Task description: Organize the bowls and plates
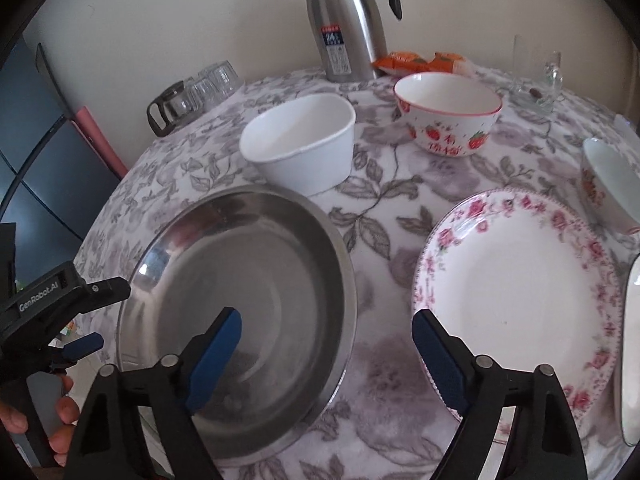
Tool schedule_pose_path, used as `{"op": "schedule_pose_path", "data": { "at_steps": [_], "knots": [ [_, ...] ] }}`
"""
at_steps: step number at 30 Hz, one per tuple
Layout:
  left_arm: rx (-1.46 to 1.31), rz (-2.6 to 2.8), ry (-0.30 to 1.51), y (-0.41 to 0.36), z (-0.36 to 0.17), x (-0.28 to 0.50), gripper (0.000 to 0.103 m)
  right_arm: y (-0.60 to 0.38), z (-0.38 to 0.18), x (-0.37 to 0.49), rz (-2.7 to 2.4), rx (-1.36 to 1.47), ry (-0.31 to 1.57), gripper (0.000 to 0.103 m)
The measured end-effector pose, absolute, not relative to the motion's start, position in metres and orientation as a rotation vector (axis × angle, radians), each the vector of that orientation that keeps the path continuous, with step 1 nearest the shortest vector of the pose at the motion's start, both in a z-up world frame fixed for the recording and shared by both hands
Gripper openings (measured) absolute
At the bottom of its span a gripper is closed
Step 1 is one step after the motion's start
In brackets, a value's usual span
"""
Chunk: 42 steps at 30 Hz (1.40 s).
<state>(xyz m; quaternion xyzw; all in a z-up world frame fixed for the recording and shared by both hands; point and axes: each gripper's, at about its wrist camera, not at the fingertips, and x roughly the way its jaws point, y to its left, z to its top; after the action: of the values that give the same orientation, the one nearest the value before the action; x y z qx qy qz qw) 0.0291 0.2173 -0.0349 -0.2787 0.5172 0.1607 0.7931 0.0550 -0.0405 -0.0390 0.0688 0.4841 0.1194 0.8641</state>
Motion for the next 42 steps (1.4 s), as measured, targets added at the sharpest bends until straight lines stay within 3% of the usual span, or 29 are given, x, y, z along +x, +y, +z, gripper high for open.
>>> {"op": "schedule_pose_path", "data": {
  "at_steps": [20, 23, 27, 33, 37, 40, 42],
  "knots": [
    [-0.440, 0.274, 1.167, 0.206, -0.064, 0.064, 0.103, -0.032, -0.060, 0.084, 0.282, 0.181, 1.072, 0.068],
    [-0.420, 0.273, 1.174, 0.205, -0.069, 0.067, 0.103, -0.032, -0.064, 0.087, 0.280, 0.182, 1.082, 0.059],
    [-0.403, 0.273, 1.173, 0.204, -0.071, 0.070, 0.103, -0.031, -0.065, 0.089, 0.280, 0.178, 1.081, 0.055],
    [-0.368, 0.276, 1.195, 0.201, -0.075, 0.074, 0.103, -0.031, -0.068, 0.088, 0.287, 0.178, 1.090, 0.037],
    [-0.340, 0.277, 1.208, 0.198, -0.076, 0.078, 0.103, -0.033, -0.067, 0.087, 0.278, 0.184, 1.088, 0.031],
    [-0.330, 0.293, 1.198, 0.199, -0.075, 0.075, 0.091, -0.035, -0.067, 0.087, 0.274, 0.192, 1.088, 0.029],
    [-0.314, 0.298, 1.191, 0.199, -0.072, 0.073, 0.078, -0.035, -0.066, 0.087, 0.273, 0.190, 1.084, 0.029]
  ]
}}
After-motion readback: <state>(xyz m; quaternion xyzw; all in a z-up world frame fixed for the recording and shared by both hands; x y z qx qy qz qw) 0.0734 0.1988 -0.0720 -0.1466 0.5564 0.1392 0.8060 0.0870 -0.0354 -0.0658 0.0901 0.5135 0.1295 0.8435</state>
